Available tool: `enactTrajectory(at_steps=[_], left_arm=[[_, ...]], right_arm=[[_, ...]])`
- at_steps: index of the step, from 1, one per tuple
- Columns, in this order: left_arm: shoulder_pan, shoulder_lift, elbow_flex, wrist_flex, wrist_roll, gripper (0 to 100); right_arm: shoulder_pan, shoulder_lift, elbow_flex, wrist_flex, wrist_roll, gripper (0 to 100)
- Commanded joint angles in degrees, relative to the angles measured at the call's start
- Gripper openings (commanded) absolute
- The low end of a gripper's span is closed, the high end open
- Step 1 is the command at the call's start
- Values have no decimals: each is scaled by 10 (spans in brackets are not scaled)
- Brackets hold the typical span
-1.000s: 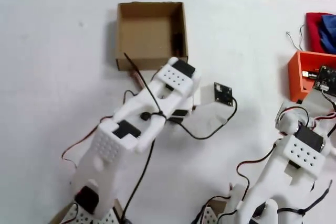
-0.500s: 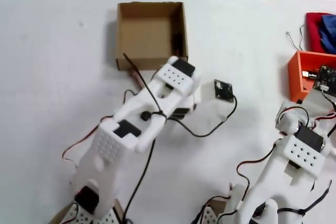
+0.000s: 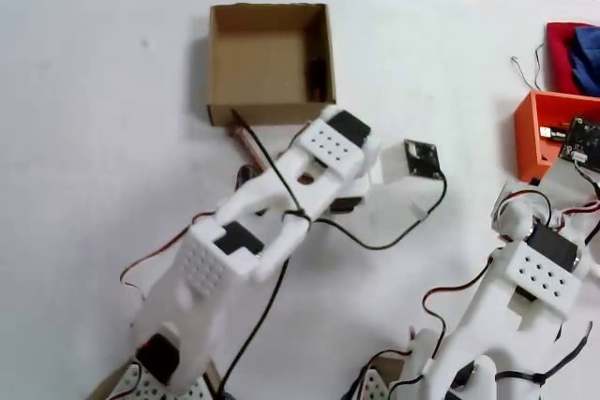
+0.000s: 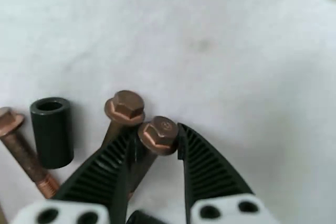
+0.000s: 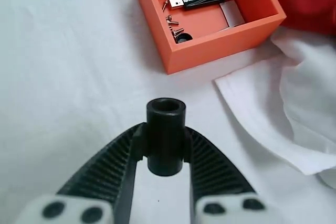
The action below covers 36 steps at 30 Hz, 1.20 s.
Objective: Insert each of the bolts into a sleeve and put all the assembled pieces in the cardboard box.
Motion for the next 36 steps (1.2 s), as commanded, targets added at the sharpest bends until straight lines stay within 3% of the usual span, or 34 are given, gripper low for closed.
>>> enactTrajectory(at_steps=[1,7,12,20,36], left_arm=[[10,-30,-22,0,8,27],[9,-1,-22,60,4,30],[11,22,-28,50,3,33],[7,25,-28,39,4,207],[-52,20,-25,73,-70,194]], right_arm=[[3,0,-4,-9,-4,22],[2,0,-4,-9,-4,22],[2,0,-4,-9,-4,22],[2,0,-4,-9,-4,22],[2,0,-3,-9,-4,22]])
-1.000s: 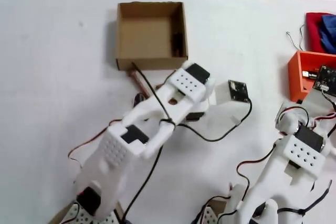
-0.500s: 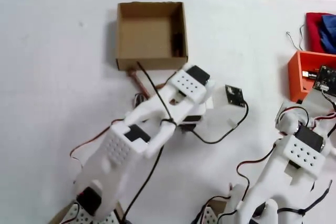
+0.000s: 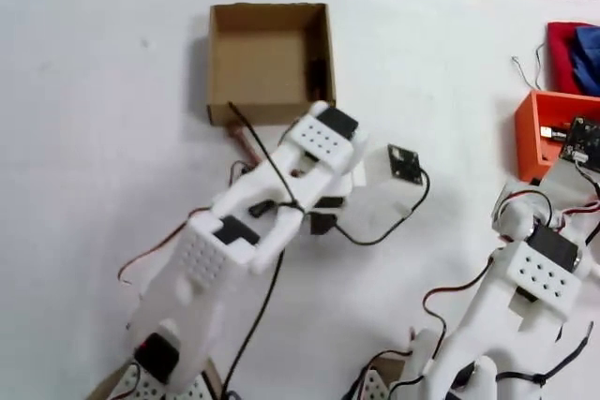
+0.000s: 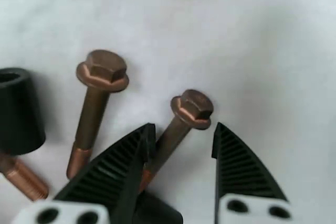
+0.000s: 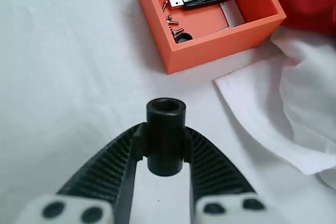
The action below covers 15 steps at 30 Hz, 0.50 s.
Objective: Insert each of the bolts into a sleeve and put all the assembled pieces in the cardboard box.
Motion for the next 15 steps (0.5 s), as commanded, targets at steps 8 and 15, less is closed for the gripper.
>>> enactTrajectory(at_steps=[8,15], left_arm=[[7,-6,-20,-16,-6,172],[18,-4,-17,-47,-4,169]], right_arm=[[1,0,-3,-9,-4,22],[1,0,-3,-9,-4,22]])
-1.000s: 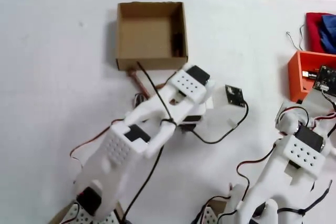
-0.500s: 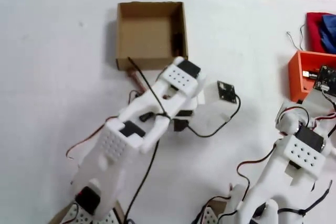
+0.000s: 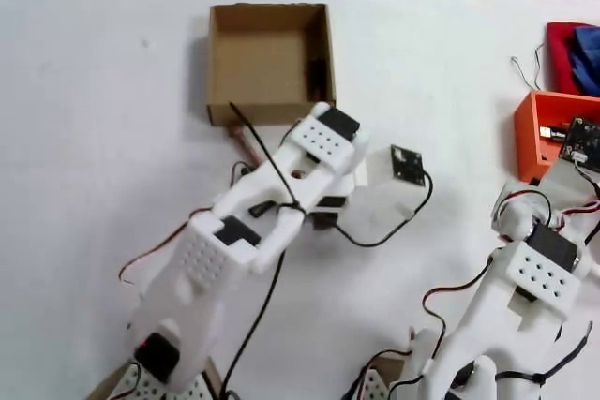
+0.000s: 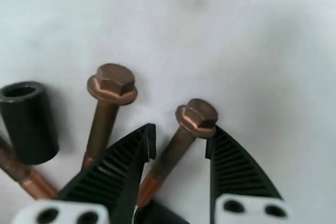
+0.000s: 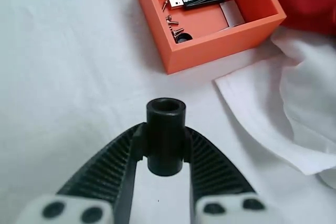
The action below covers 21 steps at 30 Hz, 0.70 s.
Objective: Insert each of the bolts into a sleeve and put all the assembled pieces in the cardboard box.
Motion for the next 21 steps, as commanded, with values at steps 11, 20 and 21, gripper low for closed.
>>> enactTrajectory(at_steps=[11,20,21], left_arm=[[-1,-3,-15,-17,0,60],[3,-4,-19,-18,2,24],[3,-8,-19,-17,2,24]], right_arm=[[1,0,-3,-9,-4,22],[1,0,-3,-9,-4,22],[1,0,-3,-9,-4,22]])
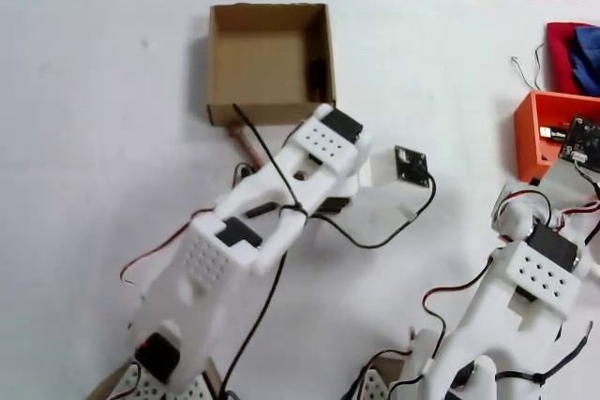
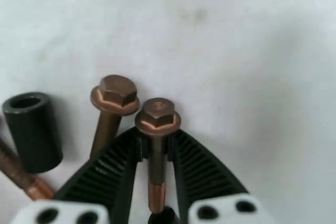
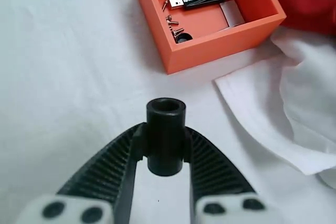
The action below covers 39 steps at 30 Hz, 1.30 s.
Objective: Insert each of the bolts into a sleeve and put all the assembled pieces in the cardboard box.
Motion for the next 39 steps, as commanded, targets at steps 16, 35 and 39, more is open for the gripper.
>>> enactTrajectory(at_steps=[16,35,39], left_arm=[[-30,-57,-274,156,109,24],[-225,-651,186,72,251,24],[-293,-755,321,-33,414,24]], right_arm=[[0,-8,10,-11,-5,22],[-232,-299,143,32,-6,22],[-356,-345,96,48,-5,22]])
